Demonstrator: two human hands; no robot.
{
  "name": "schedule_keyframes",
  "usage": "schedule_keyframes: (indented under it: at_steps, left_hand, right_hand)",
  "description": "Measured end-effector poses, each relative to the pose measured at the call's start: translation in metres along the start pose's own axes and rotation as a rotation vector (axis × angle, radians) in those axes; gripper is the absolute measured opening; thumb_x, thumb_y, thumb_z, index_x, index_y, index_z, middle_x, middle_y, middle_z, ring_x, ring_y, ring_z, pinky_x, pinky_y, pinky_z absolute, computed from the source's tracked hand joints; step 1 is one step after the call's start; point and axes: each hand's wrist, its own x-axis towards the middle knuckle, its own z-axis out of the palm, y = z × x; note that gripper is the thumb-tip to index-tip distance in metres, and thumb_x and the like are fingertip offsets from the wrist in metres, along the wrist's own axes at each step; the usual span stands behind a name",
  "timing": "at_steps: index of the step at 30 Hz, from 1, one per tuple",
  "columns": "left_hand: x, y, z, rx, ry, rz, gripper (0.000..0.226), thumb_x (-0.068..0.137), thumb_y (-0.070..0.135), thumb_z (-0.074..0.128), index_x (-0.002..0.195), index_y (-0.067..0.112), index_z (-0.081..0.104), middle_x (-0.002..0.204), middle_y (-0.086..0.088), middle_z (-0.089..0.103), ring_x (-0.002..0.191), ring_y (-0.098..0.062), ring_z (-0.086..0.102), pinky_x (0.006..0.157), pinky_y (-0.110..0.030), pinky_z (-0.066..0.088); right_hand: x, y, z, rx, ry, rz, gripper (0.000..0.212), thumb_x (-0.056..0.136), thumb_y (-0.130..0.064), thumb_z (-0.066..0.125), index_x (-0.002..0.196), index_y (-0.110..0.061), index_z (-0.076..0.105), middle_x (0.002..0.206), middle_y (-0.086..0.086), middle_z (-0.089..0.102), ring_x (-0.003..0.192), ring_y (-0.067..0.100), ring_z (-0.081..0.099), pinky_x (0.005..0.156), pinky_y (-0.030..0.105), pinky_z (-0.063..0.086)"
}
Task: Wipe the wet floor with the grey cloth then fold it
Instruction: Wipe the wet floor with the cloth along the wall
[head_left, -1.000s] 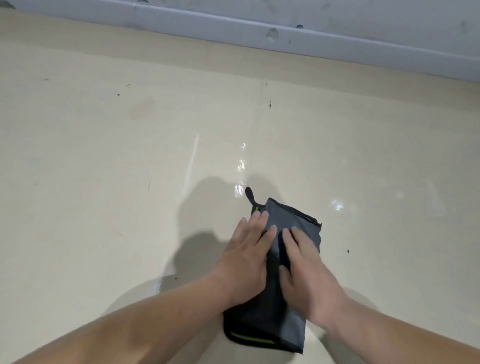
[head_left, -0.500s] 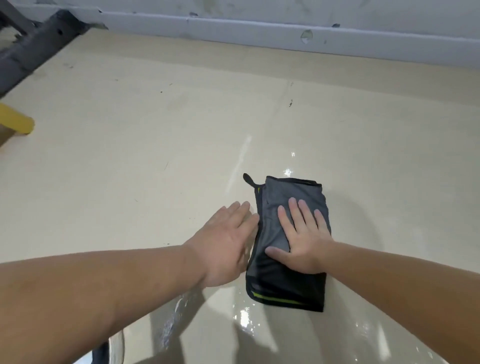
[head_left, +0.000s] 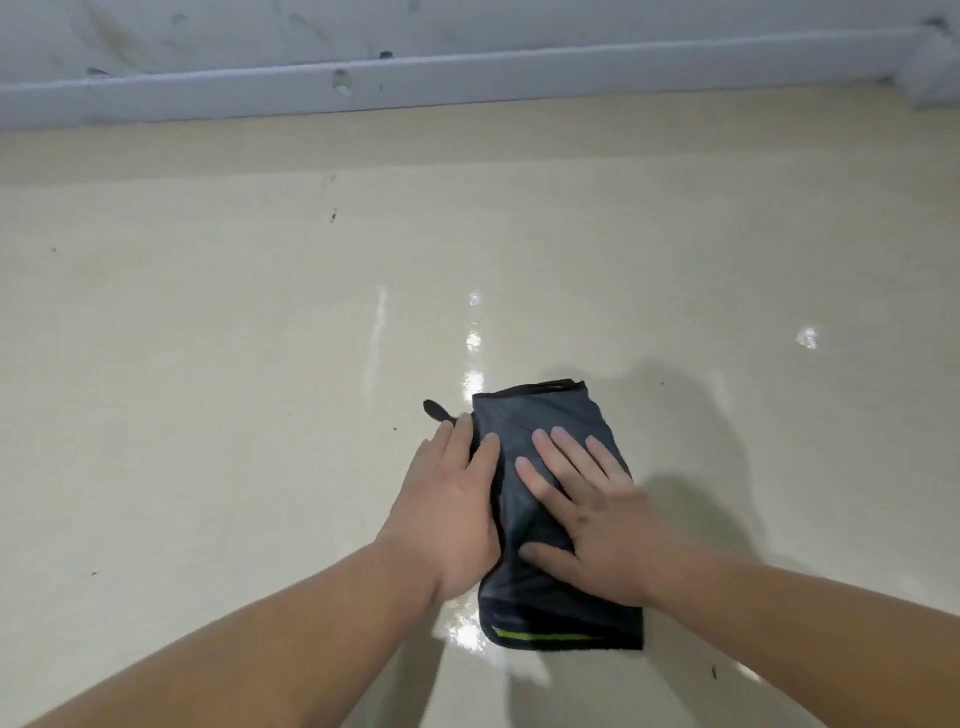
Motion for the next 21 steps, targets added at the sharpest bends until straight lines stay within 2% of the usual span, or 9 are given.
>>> schedule_keyframes:
  at_steps: [2, 4, 6, 8, 12, 15, 17, 19, 21]
  left_hand:
    - [0.005, 0.025, 0.016, 0.050, 0.017, 0.145, 0.079, 0.080, 0.039, 0.059, 0.151, 0.011, 0.038, 0.160, -0.020, 0.027, 0.147, -0.037, 0.028, 0.117, -0.043, 0.030]
    - [0.012, 0.049, 0.020, 0.093, 0.016, 0.230, 0.078, 0.082, 0.035, 0.046, 0.154, 0.008, 0.032, 0.162, -0.024, 0.021, 0.151, -0.040, 0.020, 0.119, -0.046, 0.026]
    - [0.020, 0.076, 0.024, 0.134, 0.012, 0.266, 0.081, 0.079, 0.022, 0.038, 0.157, 0.011, 0.015, 0.166, -0.020, 0.010, 0.155, -0.036, 0.007, 0.123, -0.045, 0.018]
    - [0.027, 0.098, 0.025, 0.154, 0.045, 0.295, 0.078, 0.082, 0.014, 0.043, 0.150, 0.015, 0.006, 0.166, -0.020, 0.013, 0.156, -0.034, 0.008, 0.124, -0.045, 0.018]
    - [0.038, 0.144, 0.022, 0.130, -0.001, 0.333, 0.078, 0.090, 0.012, 0.046, 0.156, 0.012, 0.006, 0.168, -0.019, 0.002, 0.157, -0.033, -0.002, 0.127, -0.041, 0.008]
    - [0.044, 0.176, 0.029, 0.115, -0.004, 0.386, 0.074, 0.083, 0.011, 0.051, 0.154, 0.004, 0.032, 0.163, -0.028, 0.022, 0.152, -0.042, 0.022, 0.123, -0.044, 0.022]
    - [0.052, 0.199, 0.043, 0.121, 0.020, 0.456, 0.073, 0.075, 0.017, 0.051, 0.145, 0.000, 0.048, 0.154, -0.032, 0.039, 0.143, -0.045, 0.039, 0.116, -0.049, 0.038]
    - [0.060, 0.216, 0.050, 0.092, 0.025, 0.509, 0.073, 0.074, 0.025, 0.043, 0.141, -0.002, 0.053, 0.149, -0.032, 0.045, 0.142, -0.045, 0.041, 0.111, -0.051, 0.044]
    - [0.066, 0.236, 0.057, 0.061, 0.008, 0.525, 0.073, 0.080, 0.028, 0.035, 0.146, 0.001, 0.048, 0.155, -0.030, 0.037, 0.146, -0.043, 0.034, 0.115, -0.049, 0.039]
  right_hand:
    - [-0.029, 0.029, 0.002, -0.008, 0.003, -0.028, 0.086, 0.094, -0.081, 0.017, 0.164, -0.031, 0.011, 0.171, 0.002, -0.006, 0.157, 0.020, -0.012, 0.125, 0.045, -0.003]
    - [-0.046, 0.062, -0.003, -0.017, 0.038, 0.031, 0.089, 0.091, -0.084, 0.012, 0.163, -0.034, 0.005, 0.170, -0.001, -0.014, 0.157, 0.017, -0.016, 0.126, 0.043, -0.006]
    - [-0.063, 0.095, -0.009, -0.012, 0.029, 0.214, 0.092, 0.087, -0.087, 0.007, 0.162, -0.036, -0.008, 0.167, -0.004, -0.025, 0.155, 0.015, -0.022, 0.127, 0.042, -0.007]
    - [-0.077, 0.114, -0.009, 0.084, 0.033, 0.450, 0.093, 0.087, -0.088, 0.010, 0.160, -0.038, -0.015, 0.164, -0.006, -0.032, 0.152, 0.012, -0.030, 0.126, 0.043, -0.010]
    - [-0.105, 0.099, 0.020, 0.188, 0.225, 0.688, 0.092, 0.091, -0.082, 0.008, 0.164, -0.027, 0.005, 0.170, 0.007, -0.013, 0.157, 0.023, -0.016, 0.126, 0.049, -0.004]
    - [-0.145, 0.088, 0.031, 0.156, 0.147, 0.598, 0.090, 0.090, -0.079, -0.001, 0.164, -0.028, -0.004, 0.169, 0.008, -0.020, 0.154, 0.023, -0.027, 0.125, 0.049, -0.009]
    - [-0.180, 0.102, 0.035, 0.108, 0.098, 0.468, 0.084, 0.094, -0.078, 0.008, 0.162, -0.032, -0.009, 0.168, 0.003, -0.025, 0.151, 0.018, -0.033, 0.125, 0.046, -0.010]
    - [-0.205, 0.129, 0.036, 0.066, 0.085, 0.321, 0.081, 0.096, -0.077, 0.019, 0.162, -0.036, -0.004, 0.169, -0.001, -0.021, 0.153, 0.014, -0.028, 0.125, 0.042, -0.011]
    - [-0.227, 0.163, 0.036, 0.047, 0.070, 0.293, 0.081, 0.096, -0.078, 0.023, 0.163, -0.037, 0.002, 0.170, -0.001, -0.014, 0.156, 0.015, -0.020, 0.126, 0.041, -0.010]
